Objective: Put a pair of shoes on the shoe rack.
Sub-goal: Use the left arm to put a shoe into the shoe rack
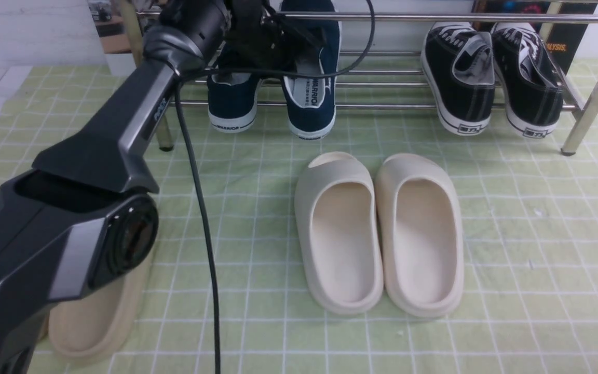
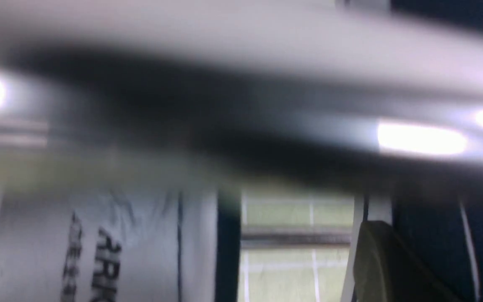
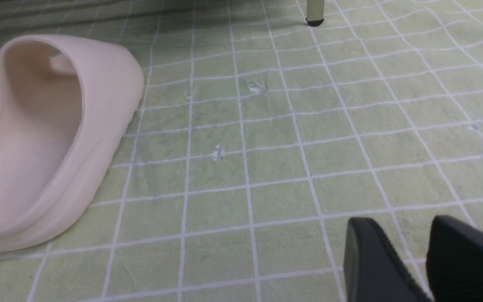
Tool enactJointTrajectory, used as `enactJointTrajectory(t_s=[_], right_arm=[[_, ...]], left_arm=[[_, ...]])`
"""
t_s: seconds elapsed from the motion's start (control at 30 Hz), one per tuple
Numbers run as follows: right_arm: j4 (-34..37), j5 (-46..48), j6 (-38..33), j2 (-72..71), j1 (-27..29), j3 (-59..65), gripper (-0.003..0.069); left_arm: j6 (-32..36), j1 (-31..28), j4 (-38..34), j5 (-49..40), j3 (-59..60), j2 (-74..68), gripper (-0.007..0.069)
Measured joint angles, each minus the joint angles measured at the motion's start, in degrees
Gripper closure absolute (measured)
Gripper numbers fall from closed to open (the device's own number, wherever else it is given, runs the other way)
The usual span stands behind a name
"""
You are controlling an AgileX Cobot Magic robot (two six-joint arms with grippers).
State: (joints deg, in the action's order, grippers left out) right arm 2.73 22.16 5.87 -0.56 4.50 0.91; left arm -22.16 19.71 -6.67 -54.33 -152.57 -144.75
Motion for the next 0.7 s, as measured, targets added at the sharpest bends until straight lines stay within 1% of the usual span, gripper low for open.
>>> enactJointTrajectory(t_s=[0.1,0.17,0.27,0.33,0.37,0.4,0.47,0.53,0.63,0.7], right_arm=[[0.0,0.0,0.0,0.0,0.0,0.0,0.0419],[0.0,0.0,0.0,0.0,0.0,0.0,0.0419],[0.0,0.0,0.0,0.0,0.0,0.0,0.0419],[0.0,0.0,0.0,0.0,0.0,0.0,0.0419],[0.0,0.0,0.0,0.0,0.0,0.0,0.0419],[0.0,0.0,0.0,0.0,0.0,0.0,0.0419],[0.0,0.0,0.0,0.0,0.0,0.0,0.0419],[0.0,0.0,0.0,0.0,0.0,0.0,0.0419],[0.0,0.0,0.0,0.0,0.0,0.0,0.0419],[0.0,0.0,0.0,0.0,0.0,0.0,0.0419]], left_arm=[[1.8,0.0,0.1,1.1,0.0,-0.6,0.0594],[3.1,0.0,0.0,1.6,0.0,-1.0,0.0557],[4.2,0.0,-0.1,3.5,0.0,-1.4,0.0464],[4.4,-0.1,0.2,6.1,0.0,-1.4,0.0351],[4.5,-0.1,0.2,6.9,-0.2,-1.4,0.0312],[4.5,-0.1,0.2,7.6,-0.2,-1.3,0.0279],[4.5,0.0,0.2,7.8,-0.3,-1.2,0.0237],[4.5,0.0,0.2,7.4,-0.3,-1.0,0.0225],[4.5,0.0,0.2,3.8,-0.3,0.3,0.0223],[5.8,0.0,0.1,-2.2,-0.3,2.9,0.0263]])
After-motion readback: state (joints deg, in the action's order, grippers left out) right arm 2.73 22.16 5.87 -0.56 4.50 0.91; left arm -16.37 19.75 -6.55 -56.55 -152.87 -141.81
